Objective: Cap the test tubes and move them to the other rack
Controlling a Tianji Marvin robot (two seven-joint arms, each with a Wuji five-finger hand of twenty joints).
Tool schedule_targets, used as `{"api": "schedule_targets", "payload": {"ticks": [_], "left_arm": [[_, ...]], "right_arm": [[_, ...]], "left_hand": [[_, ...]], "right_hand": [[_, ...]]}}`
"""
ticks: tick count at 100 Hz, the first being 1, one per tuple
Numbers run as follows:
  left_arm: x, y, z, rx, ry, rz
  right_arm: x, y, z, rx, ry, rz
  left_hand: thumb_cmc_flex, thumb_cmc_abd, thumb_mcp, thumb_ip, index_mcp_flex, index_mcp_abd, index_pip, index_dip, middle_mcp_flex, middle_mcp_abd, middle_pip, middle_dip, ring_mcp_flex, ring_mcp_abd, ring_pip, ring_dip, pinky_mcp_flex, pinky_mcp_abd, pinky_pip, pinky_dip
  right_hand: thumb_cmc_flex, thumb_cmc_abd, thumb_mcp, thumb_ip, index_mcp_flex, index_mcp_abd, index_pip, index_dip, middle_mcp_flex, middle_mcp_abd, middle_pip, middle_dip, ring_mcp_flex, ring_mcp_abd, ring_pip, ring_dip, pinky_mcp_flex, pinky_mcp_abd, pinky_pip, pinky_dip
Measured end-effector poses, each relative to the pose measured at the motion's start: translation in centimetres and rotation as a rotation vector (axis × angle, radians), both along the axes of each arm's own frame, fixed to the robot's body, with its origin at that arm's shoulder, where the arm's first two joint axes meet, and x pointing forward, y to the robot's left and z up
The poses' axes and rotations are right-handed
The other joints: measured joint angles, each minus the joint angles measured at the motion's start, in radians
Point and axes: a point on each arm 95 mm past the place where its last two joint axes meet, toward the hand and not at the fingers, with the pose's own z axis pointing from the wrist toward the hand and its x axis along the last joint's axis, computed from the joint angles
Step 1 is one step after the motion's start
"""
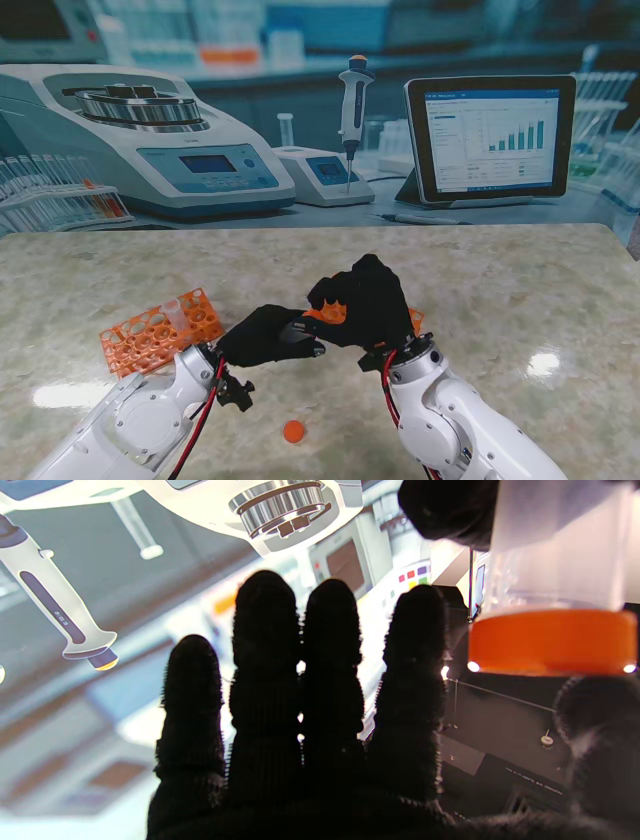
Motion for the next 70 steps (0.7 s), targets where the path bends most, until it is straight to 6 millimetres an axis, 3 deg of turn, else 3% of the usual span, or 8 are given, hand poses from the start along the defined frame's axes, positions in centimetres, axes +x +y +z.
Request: {"api": "schedule_targets", "payload": {"ticks": [31, 70], "left_arm": [[-0.1, 0.0, -0.1, 0.001, 0.0, -0.001], [-0.1, 0.0, -0.1, 0.001, 0.0, -0.002]], "right_arm": [[-0.8, -0.9, 0.4, -0.016, -0.018, 0.019], [-1.9, -1.1, 0.2, -0.096, -0.026, 0.103]], "left_hand": [[0.0, 0.0, 0.0, 0.0, 0.0, 0.0, 0.0, 0.0, 0.0, 0.0, 0.0, 0.0, 0.0, 0.0, 0.0, 0.0, 0.0, 0.0, 0.0, 0.0], [0.0, 0.0, 0.0, 0.0, 0.0, 0.0, 0.0, 0.0, 0.0, 0.0, 0.0, 0.0, 0.0, 0.0, 0.0, 0.0, 0.0, 0.0, 0.0, 0.0]], "right_hand": [[0.013, 0.017, -0.022, 0.003, -0.18, 0.074, -0.202, -0.114, -0.121, 0.018, -0.168, -0.076, -0.073, 0.012, -0.101, -0.007, -0.027, 0.009, -0.014, -0.002], [0.221, -0.166, 0.061, 0.013, -0.255, 0.1, -0.238, -0.173, -0.176, 0.019, -0.243, -0.131, -0.084, 0.007, -0.142, -0.007, 0.047, -0.016, -0.002, 0.0]]}}
